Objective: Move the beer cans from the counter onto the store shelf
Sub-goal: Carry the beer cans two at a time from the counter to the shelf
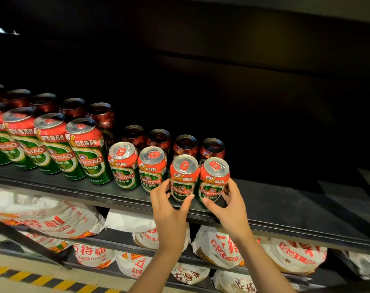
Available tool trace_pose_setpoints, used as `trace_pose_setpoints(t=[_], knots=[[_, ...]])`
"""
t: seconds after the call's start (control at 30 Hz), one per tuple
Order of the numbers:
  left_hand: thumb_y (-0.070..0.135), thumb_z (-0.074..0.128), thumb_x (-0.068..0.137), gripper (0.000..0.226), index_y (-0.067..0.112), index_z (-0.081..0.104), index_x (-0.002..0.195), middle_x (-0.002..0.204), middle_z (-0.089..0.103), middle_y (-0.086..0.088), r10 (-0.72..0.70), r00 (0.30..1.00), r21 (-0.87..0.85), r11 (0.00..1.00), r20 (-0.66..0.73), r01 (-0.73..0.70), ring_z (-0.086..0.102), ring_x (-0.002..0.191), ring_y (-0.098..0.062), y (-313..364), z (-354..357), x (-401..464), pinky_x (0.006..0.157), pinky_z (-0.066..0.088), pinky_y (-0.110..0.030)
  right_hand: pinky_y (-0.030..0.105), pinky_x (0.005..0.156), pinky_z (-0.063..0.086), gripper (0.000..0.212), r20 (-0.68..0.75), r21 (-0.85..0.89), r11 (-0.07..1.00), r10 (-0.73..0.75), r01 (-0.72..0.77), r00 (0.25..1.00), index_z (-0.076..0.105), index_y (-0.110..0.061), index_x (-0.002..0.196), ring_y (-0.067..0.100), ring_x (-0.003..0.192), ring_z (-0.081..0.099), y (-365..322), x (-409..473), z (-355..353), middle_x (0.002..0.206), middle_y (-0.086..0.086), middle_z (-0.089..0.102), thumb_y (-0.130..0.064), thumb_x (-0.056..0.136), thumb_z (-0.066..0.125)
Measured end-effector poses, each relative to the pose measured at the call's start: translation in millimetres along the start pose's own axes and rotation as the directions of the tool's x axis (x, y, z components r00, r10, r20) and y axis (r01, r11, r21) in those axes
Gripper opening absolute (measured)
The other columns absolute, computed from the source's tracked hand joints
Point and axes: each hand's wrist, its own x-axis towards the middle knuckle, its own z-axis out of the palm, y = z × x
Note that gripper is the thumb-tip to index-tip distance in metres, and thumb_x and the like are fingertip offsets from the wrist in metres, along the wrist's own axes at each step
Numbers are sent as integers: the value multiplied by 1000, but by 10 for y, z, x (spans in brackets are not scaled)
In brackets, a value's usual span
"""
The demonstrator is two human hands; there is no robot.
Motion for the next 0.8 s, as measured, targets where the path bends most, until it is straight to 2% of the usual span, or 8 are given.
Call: trace_pose_setpoints(t=[0.07, 0.13, 0.37, 0.57, 0.8], knots=[[29, 76, 73, 60, 18, 48, 125, 115, 46, 4, -33, 999, -35, 999, -4, 32, 48, 109, -1, 13, 6, -1, 92, 40, -8, 0, 81, 41, 71, 2, 15, 1000, 5, -5, 1000, 36, -57, 120, -13, 115, 47, 2, -7, -4, 127, -29, 47, -22, 75, 79], [26, 77, 73, 59, 19, 48, 125, 112, 45, 6, -48, 999, -52, 998, -17, 47, 46, 108, 3, 33, 17, 1, 90, 37, -4, 7, 85, 42, 70, -3, 41, 999, 5, -4, 1000, 38, -56, 120, -6, 117, 49, 4, -19, -4, 129, -25, 49, -21, 75, 79], [27, 77, 75, 62, 16, 48, 129, 114, 44, 1, -48, 997, -10, 999, -63, 47, 43, 106, 9, -5, 56, 9, 88, 37, -2, 17, 95, 42, 66, -10, 85, 996, 9, -8, 1000, 42, -46, 124, 3, 122, 49, 2, -23, 21, 134, -14, 52, -20, 75, 79], [23, 76, 76, 63, 19, 48, 132, 115, 42, 5, -114, 991, -14, 993, -71, 113, 47, 109, -5, 40, 87, 14, 88, 35, -7, 4, 85, 40, 69, -17, 59, 998, 7, -6, 1000, 45, -35, 133, 1, 121, 48, 14, -13, 37, 136, -12, 51, -20, 74, 80], [21, 76, 76, 60, 16, 47, 129, 116, 44, 5, -148, 986, -31, 989, -72, 147, 46, 109, 0, 109, 61, 28, 91, 38, -6, 2, 84, 39, 71, -22, 42, 999, 12, -11, 1000, 44, -31, 137, -1, 121, 46, -16, -4, 59, 137, -10, 51, -19, 76, 78]])
